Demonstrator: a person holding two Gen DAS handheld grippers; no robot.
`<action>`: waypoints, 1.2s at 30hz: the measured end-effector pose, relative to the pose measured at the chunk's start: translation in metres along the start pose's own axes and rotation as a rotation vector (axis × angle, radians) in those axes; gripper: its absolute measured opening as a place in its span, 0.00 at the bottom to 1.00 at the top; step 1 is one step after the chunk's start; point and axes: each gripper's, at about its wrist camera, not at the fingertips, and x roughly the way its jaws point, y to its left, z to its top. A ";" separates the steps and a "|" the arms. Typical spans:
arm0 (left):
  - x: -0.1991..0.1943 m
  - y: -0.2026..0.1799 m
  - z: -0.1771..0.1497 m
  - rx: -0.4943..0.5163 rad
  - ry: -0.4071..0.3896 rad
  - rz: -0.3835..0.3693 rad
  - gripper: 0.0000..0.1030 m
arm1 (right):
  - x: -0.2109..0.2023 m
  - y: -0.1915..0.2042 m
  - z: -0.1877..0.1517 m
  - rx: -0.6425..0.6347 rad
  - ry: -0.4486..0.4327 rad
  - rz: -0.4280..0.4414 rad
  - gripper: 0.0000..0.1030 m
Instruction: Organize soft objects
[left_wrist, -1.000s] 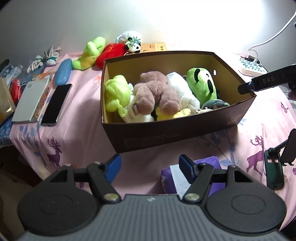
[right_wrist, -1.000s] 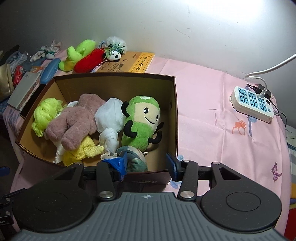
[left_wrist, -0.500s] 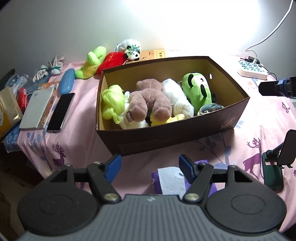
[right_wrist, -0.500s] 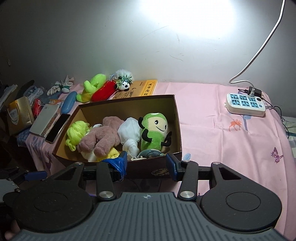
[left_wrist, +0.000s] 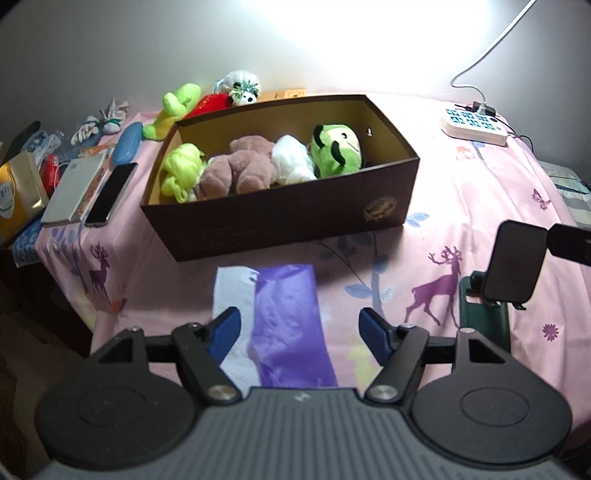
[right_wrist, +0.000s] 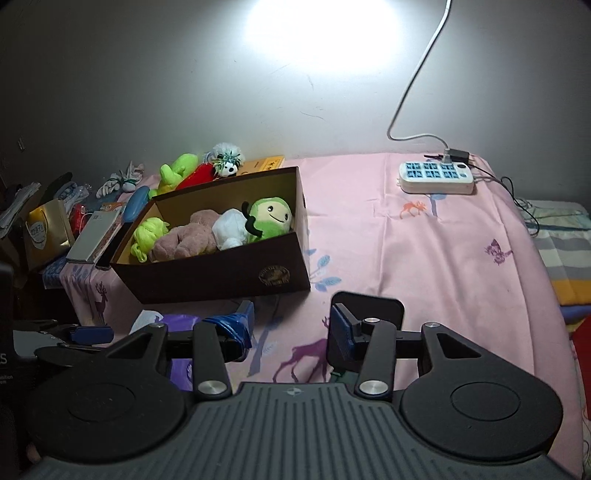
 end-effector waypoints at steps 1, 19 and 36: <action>-0.002 -0.006 -0.004 0.001 0.005 -0.002 0.69 | -0.004 -0.004 -0.007 0.005 0.007 -0.004 0.29; -0.013 -0.073 -0.056 0.033 0.115 0.072 0.71 | -0.024 -0.046 -0.072 0.120 0.171 -0.027 0.29; -0.002 -0.065 -0.056 0.007 0.174 0.092 0.71 | -0.011 -0.032 -0.078 0.117 0.246 -0.015 0.27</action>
